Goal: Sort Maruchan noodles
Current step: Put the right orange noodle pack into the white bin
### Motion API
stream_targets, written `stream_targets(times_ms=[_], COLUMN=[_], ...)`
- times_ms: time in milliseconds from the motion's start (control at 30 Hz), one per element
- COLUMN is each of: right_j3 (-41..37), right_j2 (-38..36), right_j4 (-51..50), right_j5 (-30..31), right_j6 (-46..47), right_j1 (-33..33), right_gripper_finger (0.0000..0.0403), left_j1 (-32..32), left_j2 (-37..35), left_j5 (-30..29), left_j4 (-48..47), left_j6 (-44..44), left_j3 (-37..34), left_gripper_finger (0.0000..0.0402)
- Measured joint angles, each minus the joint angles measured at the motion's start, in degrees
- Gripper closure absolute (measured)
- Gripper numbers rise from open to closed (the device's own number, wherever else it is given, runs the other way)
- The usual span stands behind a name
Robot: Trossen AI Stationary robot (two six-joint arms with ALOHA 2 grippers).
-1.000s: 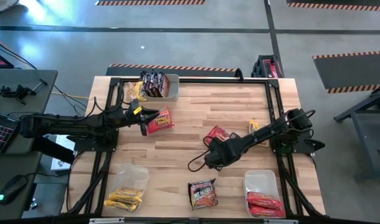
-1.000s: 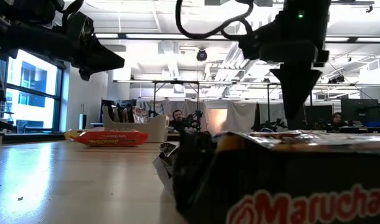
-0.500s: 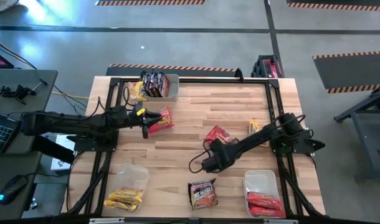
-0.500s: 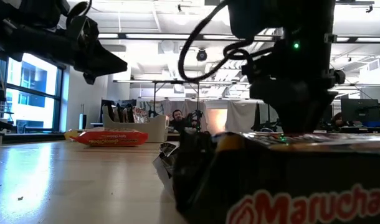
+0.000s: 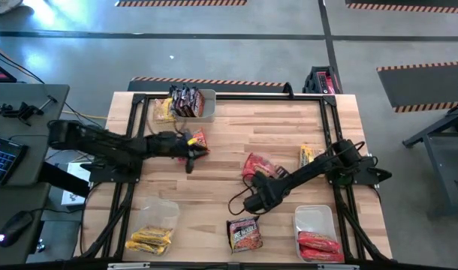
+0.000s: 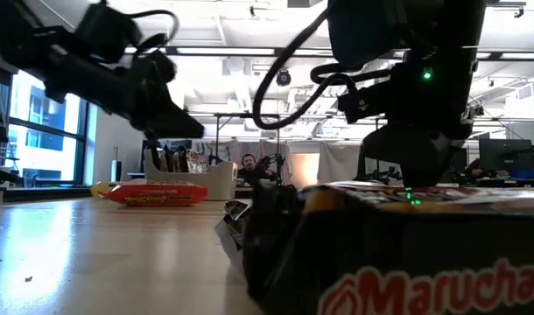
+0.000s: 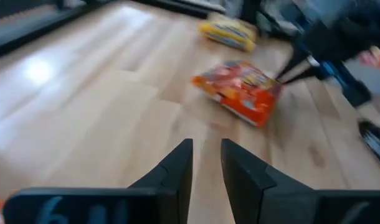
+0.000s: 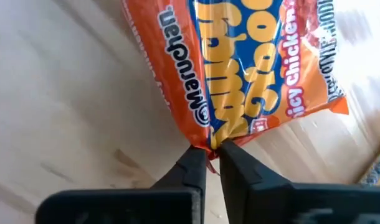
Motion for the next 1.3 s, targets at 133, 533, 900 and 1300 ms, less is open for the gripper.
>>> stream_targets(times_ms=[133, 533, 900, 1300], right_j3=[0.0, 0.0, 0.0, 0.0], right_j2=[0.0, 0.0, 0.0, -0.4], right_j4=[2.4, 5.1, 5.7, 6.8], right_j5=[0.7, 2.4, 3.7, 4.0], right_j6=[-5.3, -9.8, -10.0, -10.9], right_j1=[0.0, -0.2, -0.5, -0.5], right_gripper_finger=[0.0395, 0.0402, 0.0403, 0.0403], left_j1=[-3.2, -11.4, -12.9, -12.0], left_j2=[9.4, 34.3, 38.6, 39.0], left_j5=[3.0, 3.7, -2.9, 1.3], left_j4=[0.1, -2.2, -3.8, -4.6], left_j6=[3.4, 6.2, 5.6, 9.2], left_j3=[5.9, 23.3, 28.8, 28.8], left_gripper_finger=[0.0305, 0.0192, 0.0205, 0.0361])
